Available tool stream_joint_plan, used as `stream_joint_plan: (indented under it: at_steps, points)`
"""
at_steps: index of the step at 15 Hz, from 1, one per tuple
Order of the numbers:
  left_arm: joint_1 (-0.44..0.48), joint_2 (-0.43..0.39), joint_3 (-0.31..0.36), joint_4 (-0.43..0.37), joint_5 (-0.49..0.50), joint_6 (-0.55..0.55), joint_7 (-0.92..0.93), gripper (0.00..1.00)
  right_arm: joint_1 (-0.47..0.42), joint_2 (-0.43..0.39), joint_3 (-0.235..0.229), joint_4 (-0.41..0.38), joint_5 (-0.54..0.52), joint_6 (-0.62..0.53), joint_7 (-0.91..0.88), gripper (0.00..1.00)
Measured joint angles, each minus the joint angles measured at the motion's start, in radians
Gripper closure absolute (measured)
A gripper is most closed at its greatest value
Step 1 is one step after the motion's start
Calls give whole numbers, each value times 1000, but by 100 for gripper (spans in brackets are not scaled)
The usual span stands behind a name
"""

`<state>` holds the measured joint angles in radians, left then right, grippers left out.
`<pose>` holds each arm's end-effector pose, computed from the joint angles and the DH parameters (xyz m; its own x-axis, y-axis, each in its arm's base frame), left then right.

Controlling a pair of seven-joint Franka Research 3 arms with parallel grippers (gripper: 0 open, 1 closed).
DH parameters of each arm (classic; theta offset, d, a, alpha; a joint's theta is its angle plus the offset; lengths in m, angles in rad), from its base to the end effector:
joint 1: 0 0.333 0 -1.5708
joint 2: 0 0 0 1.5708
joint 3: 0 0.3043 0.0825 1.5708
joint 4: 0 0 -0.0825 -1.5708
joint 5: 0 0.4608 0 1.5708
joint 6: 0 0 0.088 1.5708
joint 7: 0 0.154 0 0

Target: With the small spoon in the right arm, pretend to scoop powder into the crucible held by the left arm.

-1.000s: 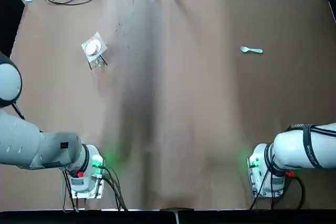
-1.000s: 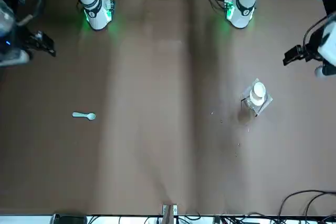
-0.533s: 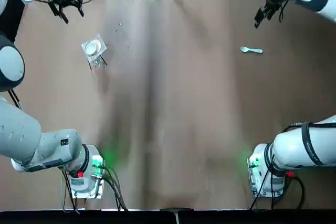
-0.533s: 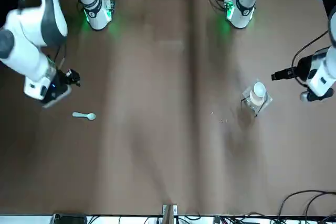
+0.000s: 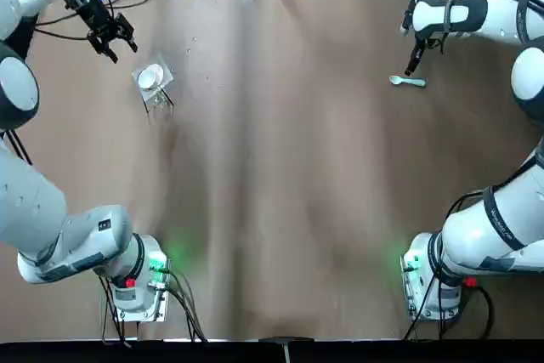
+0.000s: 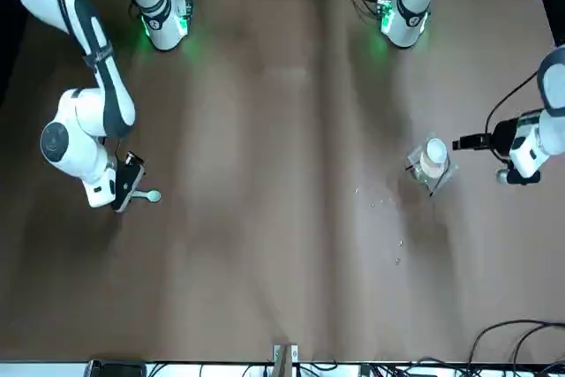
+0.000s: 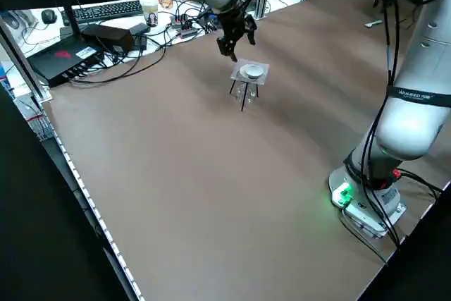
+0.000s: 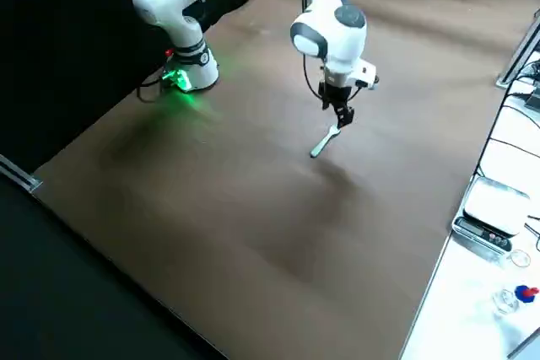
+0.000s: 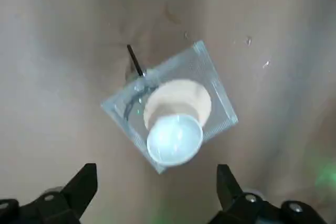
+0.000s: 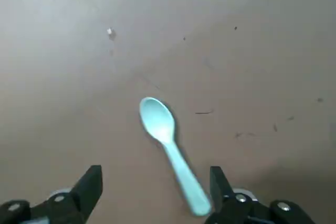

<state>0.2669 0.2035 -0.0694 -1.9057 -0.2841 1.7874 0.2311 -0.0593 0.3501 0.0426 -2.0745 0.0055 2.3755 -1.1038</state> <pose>0.6130 0.0852 0.2803 0.9660 0.0266 -0.2572 0.1115 -0.9403 0.3216 0.6272 -0.0090 0.1395 0.4705 0.8824 -0.0057 0.8811 -0.4701 -0.0518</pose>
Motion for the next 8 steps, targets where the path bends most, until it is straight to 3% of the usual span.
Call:
stream_joint_plan:
  at_steps: [4,8]
  points:
    - [-11,83,-12,-2,-13,73,10,1,-42,70,-2,46,0,75,-287,19]
    - [-16,94,-14,-16,-13,73,14,7,-65,139,-3,54,0,148,-404,22]
